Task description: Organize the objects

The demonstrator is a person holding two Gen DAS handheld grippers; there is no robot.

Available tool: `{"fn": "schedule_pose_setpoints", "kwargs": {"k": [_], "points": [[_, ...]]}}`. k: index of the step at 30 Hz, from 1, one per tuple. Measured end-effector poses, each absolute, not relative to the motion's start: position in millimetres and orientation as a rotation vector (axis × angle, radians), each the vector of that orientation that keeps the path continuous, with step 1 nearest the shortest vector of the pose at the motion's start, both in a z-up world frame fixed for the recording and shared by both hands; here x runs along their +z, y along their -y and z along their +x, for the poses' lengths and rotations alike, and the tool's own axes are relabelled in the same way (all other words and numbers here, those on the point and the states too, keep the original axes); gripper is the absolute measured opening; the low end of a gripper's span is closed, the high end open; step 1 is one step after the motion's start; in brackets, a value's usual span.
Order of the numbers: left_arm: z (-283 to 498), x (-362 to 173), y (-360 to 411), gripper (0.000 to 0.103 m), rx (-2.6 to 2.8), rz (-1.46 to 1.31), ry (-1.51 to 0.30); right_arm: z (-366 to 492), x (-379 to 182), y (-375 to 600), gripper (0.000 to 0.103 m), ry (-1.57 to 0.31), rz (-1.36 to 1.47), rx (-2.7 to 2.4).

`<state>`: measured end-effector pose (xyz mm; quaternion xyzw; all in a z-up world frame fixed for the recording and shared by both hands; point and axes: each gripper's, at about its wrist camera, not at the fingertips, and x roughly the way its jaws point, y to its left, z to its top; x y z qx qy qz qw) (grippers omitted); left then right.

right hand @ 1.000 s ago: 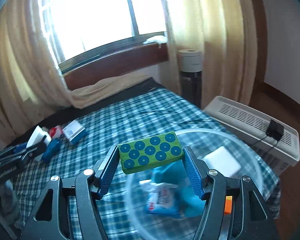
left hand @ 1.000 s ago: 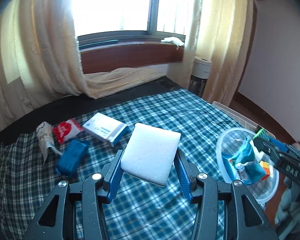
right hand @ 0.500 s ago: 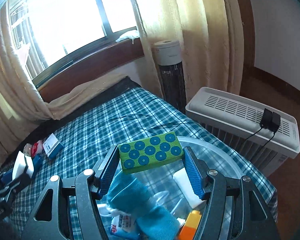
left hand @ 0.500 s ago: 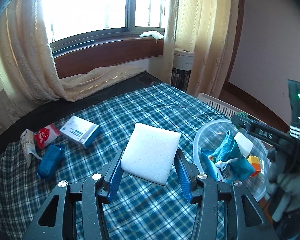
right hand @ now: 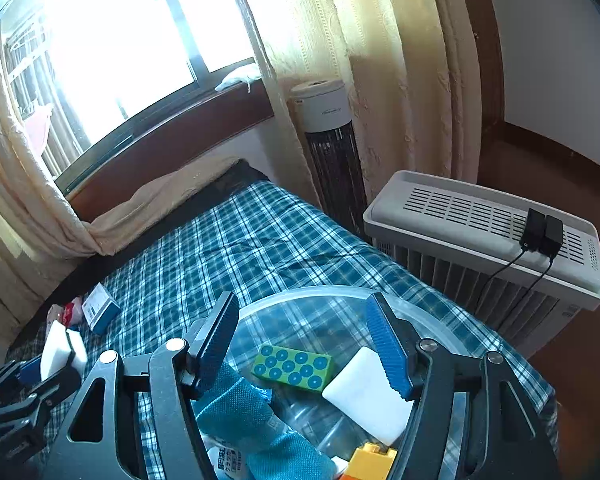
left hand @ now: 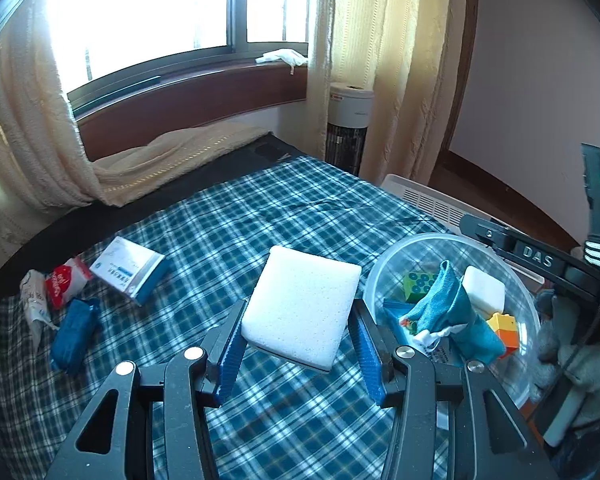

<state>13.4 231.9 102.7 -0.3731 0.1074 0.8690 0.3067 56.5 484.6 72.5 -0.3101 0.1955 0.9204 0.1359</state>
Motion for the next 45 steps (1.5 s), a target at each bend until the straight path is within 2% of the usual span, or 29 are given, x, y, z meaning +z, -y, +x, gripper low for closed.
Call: {"fn": "schedule_pose_setpoints", "kwargs": {"k": [21, 30, 31, 33, 45], "points": [[4.7, 94.2, -324.0, 0.053, 2.058, -1.026, -0.209, 92.2, 84.2, -497.1, 0.067, -0.598, -0.797, 2.676], [-4.8, 81.2, -343.3, 0.063, 1.944, -1.102, -0.136, 101.4, 85.1, -506.8, 0.067, -0.629, -0.758, 2.639], [-5.3, 79.5, -343.6, 0.068, 1.940, -1.108, -0.132, 101.6, 85.1, -507.1, 0.067, -0.629, -0.758, 2.638], [-5.1, 78.5, -343.2, 0.072, 1.943, -1.109, -0.129, 101.6, 85.2, -506.7, 0.067, -0.631, -0.758, 2.640], [-11.3, 76.8, -332.0, 0.073, 1.952, -1.112, -0.135, 104.2, 88.1, -501.9, 0.067, -0.629, -0.747, 2.649]]}}
